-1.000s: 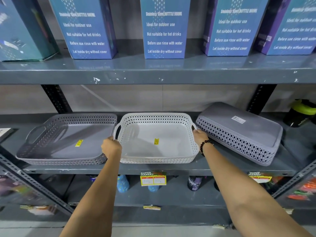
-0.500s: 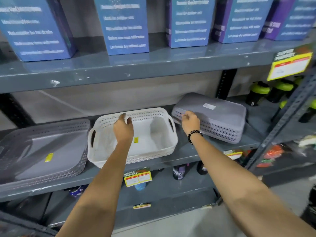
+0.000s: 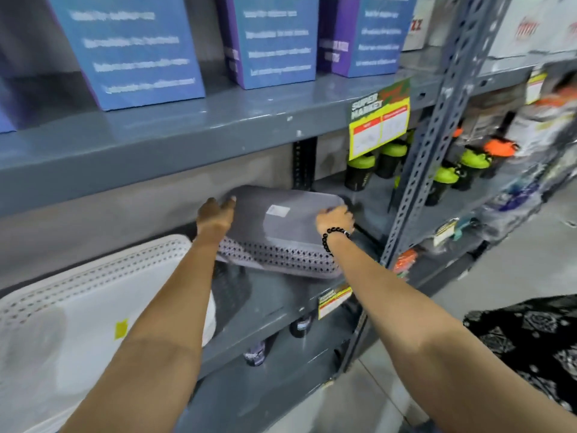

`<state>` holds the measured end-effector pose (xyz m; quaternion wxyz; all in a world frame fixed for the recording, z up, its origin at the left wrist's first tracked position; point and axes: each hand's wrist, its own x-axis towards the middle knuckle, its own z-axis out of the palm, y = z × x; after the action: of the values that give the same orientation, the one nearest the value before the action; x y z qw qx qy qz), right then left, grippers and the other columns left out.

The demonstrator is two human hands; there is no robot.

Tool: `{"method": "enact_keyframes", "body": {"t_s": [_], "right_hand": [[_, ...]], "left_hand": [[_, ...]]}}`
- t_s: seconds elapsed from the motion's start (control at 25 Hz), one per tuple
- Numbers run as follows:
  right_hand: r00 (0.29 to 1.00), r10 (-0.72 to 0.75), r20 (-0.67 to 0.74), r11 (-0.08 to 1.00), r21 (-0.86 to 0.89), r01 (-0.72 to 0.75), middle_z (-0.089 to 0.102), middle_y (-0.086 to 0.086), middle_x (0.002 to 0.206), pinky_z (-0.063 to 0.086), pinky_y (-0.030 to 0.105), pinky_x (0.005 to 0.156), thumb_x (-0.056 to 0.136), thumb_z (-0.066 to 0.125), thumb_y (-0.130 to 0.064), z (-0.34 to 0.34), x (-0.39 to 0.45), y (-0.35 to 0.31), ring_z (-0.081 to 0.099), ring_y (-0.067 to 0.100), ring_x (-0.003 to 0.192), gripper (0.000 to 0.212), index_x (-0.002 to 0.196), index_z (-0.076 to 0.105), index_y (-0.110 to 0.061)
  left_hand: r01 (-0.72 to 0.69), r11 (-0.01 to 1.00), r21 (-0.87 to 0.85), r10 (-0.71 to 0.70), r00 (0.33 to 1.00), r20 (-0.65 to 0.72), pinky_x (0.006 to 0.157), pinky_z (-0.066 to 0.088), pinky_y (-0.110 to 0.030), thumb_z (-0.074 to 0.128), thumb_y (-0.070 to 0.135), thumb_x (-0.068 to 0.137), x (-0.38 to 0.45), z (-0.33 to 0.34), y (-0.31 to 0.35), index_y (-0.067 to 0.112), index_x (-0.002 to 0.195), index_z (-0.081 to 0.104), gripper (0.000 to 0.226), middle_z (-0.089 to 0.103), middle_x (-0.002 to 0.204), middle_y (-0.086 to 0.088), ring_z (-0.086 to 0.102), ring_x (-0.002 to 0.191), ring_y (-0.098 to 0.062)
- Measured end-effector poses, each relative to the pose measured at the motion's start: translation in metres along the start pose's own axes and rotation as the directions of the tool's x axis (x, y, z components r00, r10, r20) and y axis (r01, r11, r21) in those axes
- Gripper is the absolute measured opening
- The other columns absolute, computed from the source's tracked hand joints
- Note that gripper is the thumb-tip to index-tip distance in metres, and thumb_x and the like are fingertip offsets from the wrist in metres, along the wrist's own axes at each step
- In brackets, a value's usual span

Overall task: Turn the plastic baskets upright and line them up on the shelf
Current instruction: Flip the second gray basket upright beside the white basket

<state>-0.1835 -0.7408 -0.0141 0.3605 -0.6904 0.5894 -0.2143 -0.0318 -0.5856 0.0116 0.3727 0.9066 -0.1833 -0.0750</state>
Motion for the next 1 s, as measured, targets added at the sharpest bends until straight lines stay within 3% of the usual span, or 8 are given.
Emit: {"method": "enact_keyframes", "body": {"t_s": [0.08,0.28,0.56,0.64,0.72,0.84,0.92,1.0], "right_hand": [[0.987,0.134,0.089,0.991,-0.041,-0.131,0.034,0.023,0.147,0.03,0.043,0.111,0.093,0.041,-0.034,0.0,0.027,0.002,0.034,0.036,0.136,0.06,0.141,0.031,0.0],[0.934,0.044,0.356,0.987,-0.162,0.015,0.034,0.013,0.15,0.031,0.033,0.109,0.099,0.025,-0.02,0.007,0.068,-0.002,0.035,0.026,0.137,0.047,0.143,0.033,-0.005],[0.971,0.078,0.228,0.985,0.135,-0.111,0.033,0.019,0.149,0.028,0.037,0.112,0.1,0.027,-0.028,0.004,0.063,-0.014,0.034,0.031,0.137,0.049,0.141,0.034,-0.004],[0.989,0.118,0.09,0.874,0.463,-0.146,0.043,0.023,0.141,0.032,0.04,0.109,0.099,0.03,-0.034,-0.007,0.054,-0.018,0.041,0.035,0.13,0.051,0.135,0.043,0.001],[0.991,0.135,0.022,0.647,0.755,-0.105,0.059,0.019,0.119,0.042,0.035,0.094,0.098,0.036,-0.033,-0.02,0.045,-0.023,0.054,0.032,0.108,0.047,0.117,0.057,0.004],[0.983,0.143,0.118,0.324,0.933,-0.159,0.064,0.005,0.085,0.048,0.033,0.082,0.094,0.043,-0.04,-0.044,0.028,-0.018,0.058,0.022,0.074,0.048,0.111,0.065,0.0],[0.977,0.119,0.179,0.347,0.914,-0.209,0.066,0.005,0.102,0.047,0.042,0.098,0.088,0.046,-0.054,-0.049,0.02,0.0,0.062,0.021,0.086,0.058,0.117,0.06,-0.007],[0.949,0.105,0.296,0.377,0.871,-0.314,0.043,0.007,0.146,0.031,0.046,0.114,0.082,0.05,-0.061,-0.05,0.013,0.021,0.047,0.026,0.128,0.078,0.141,0.037,-0.013]], "left_hand": [[0.008,0.998,0.062,-0.011,0.999,0.051,0.105,0.037,-0.04,0.041,0.048,0.094,0.023,0.011,0.008,-0.006,0.128,0.051,0.065,0.052,0.134,-0.029,0.048,0.126,-0.04],[0.111,0.989,0.099,-0.127,0.977,0.169,0.114,0.03,-0.041,0.033,0.053,0.095,0.05,0.029,0.002,0.0,0.14,0.04,0.07,0.039,0.147,-0.026,0.038,0.135,-0.039],[0.339,0.926,-0.166,-0.342,0.94,0.007,0.109,0.034,-0.043,0.036,0.05,0.094,0.038,0.029,-0.009,-0.004,0.136,0.041,0.069,0.046,0.141,-0.025,0.044,0.131,-0.039],[0.275,0.885,-0.376,-0.344,0.93,-0.128,0.104,0.037,-0.038,0.039,0.043,0.096,0.026,0.025,-0.009,-0.002,0.13,0.047,0.058,0.052,0.135,-0.024,0.048,0.126,-0.038],[0.09,0.772,-0.63,-0.334,0.9,-0.281,0.09,0.039,-0.03,0.04,0.032,0.099,0.011,0.015,-0.006,0.002,0.111,0.054,0.036,0.059,0.121,-0.023,0.054,0.114,-0.033],[-0.026,0.546,-0.837,-0.39,0.876,-0.282,0.071,0.038,-0.027,0.039,0.037,0.098,-0.013,-0.006,-0.017,0.008,0.082,0.047,0.034,0.055,0.079,-0.005,0.049,0.086,-0.022],[0.084,0.451,-0.889,-0.412,0.903,-0.124,0.083,0.045,-0.028,0.047,0.064,0.083,-0.02,-0.012,-0.038,0.011,0.078,0.059,0.055,0.062,0.077,-0.002,0.057,0.084,-0.023],[0.232,0.417,-0.879,-0.394,0.917,0.056,0.092,0.051,-0.04,0.053,0.078,0.068,-0.017,-0.005,-0.07,0.014,0.091,0.068,0.069,0.071,0.094,-0.006,0.067,0.092,-0.029]]}}
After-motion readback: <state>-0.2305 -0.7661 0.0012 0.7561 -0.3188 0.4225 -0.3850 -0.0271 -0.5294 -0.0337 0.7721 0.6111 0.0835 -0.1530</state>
